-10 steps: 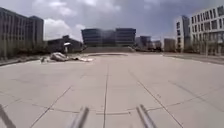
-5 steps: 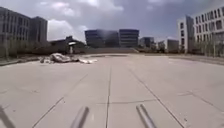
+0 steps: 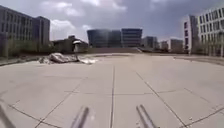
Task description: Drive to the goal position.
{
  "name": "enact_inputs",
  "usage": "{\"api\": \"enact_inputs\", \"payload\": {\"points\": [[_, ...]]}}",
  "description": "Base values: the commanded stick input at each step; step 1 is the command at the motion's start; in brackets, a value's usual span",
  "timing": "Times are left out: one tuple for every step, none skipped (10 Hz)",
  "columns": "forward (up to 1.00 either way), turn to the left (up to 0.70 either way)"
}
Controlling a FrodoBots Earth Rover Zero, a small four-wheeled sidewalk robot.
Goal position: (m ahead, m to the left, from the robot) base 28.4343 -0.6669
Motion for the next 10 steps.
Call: {"api": "enact_inputs", "payload": {"points": [[1.0, 0.04], [1.0, 0.04], [1.0, 0.04], [1.0, 0.04], [1.0, 0.04], [1.0, 0.04], [1.0, -0.16], [1.0, -0.36], [1.0, -0.36], [1.0, -0.36]]}}
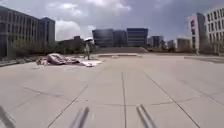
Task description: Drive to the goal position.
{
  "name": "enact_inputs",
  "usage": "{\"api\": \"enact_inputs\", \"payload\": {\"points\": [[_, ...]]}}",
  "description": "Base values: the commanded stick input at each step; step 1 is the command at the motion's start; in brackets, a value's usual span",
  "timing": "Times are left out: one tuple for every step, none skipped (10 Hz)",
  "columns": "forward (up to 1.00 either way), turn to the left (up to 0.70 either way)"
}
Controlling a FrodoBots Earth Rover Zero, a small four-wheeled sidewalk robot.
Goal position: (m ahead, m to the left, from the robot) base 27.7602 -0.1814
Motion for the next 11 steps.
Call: {"api": "enact_inputs", "payload": {"points": [[1.0, -0.36], [1.0, 0.04], [1.0, 0.04], [1.0, 0.04], [1.0, 0.04], [1.0, -0.11], [1.0, -0.29], [1.0, -0.13], [1.0, 0.04], [1.0, 0.04], [1.0, 0.04]]}}
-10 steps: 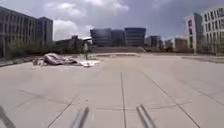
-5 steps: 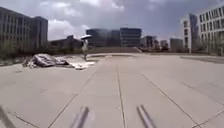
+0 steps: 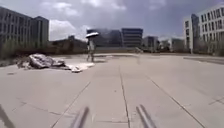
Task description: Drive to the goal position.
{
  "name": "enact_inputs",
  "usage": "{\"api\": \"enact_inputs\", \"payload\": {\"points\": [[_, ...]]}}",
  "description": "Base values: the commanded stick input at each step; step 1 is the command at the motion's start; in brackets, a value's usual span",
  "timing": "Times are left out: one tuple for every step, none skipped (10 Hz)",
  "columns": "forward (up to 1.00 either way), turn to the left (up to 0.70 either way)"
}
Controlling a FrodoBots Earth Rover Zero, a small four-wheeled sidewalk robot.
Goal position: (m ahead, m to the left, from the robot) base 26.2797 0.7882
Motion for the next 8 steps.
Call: {"api": "enact_inputs", "payload": {"points": [[1.0, 0.04], [1.0, -0.16], [1.0, -0.36], [1.0, -0.36], [1.0, -0.36], [1.0, -0.36], [1.0, -0.36], [1.0, -0.36]]}}
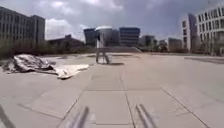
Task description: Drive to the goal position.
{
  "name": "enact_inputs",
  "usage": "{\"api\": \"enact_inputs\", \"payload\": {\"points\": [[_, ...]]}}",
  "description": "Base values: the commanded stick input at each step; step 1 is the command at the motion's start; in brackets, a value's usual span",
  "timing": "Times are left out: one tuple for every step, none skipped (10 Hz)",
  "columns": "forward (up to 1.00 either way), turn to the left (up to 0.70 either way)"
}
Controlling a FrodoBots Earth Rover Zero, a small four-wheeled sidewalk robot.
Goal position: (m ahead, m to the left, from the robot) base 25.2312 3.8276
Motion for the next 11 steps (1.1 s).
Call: {"api": "enact_inputs", "payload": {"points": [[1.0, -0.36], [1.0, -0.36], [1.0, -0.36], [1.0, -0.36], [1.0, -0.36], [1.0, -0.3], [1.0, -0.24], [1.0, -0.22], [1.0, -0.2], [1.0, -0.29], [1.0, -0.22]]}}
